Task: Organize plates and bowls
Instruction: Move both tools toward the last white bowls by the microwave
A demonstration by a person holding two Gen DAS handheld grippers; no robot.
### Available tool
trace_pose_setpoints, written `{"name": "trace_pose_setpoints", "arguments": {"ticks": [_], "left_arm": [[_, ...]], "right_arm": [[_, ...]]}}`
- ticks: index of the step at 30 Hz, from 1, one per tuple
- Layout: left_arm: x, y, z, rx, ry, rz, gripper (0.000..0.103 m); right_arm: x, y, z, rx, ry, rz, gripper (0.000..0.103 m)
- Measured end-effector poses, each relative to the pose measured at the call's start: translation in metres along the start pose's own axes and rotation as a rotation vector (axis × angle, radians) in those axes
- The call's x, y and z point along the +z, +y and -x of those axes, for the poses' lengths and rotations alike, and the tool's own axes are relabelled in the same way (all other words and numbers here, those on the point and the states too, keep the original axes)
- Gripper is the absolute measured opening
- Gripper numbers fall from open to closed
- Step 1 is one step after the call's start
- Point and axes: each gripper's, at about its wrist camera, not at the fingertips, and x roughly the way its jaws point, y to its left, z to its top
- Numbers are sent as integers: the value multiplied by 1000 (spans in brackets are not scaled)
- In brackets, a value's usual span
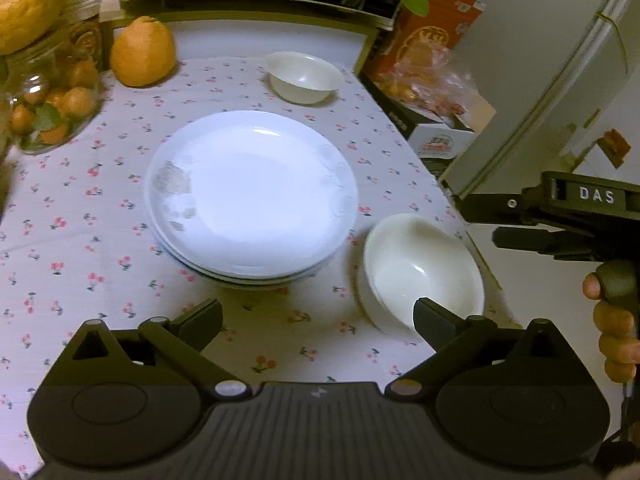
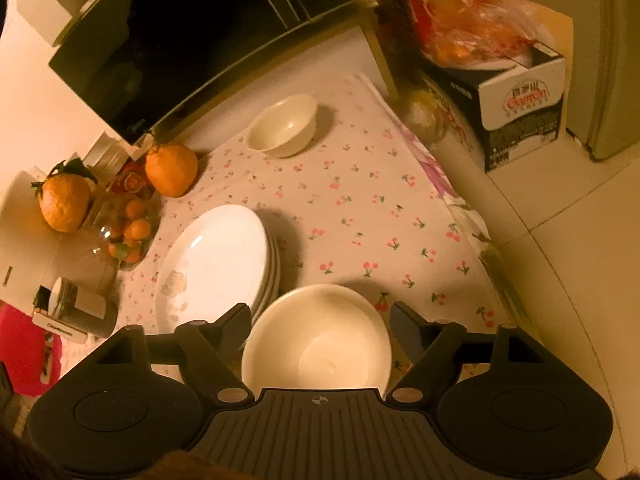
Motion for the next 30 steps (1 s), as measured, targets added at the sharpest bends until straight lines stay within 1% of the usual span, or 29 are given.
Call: {"name": "trace_pose_setpoints", "arguments": {"ticks": [2, 6, 11, 16, 22, 30], "left_arm": [[5, 5, 3, 13, -3, 9, 102], [20, 14, 11, 39, -33, 16, 102], [39, 27, 14, 65, -71, 64, 103], [63, 31, 9, 93, -86, 44, 103], [95, 37, -4, 106, -149, 9, 103], [146, 45, -34, 77, -165, 10, 102]], "right_arm": [[1, 3, -1, -1, -8, 11, 83], [10, 9, -4, -12, -21, -2, 83], [31, 14, -11, 18, -23, -74, 84], [59, 23, -25, 30, -18, -100, 86], [89, 26, -49, 49, -11, -148, 87], [125, 22, -93, 12, 25, -194, 87]]}}
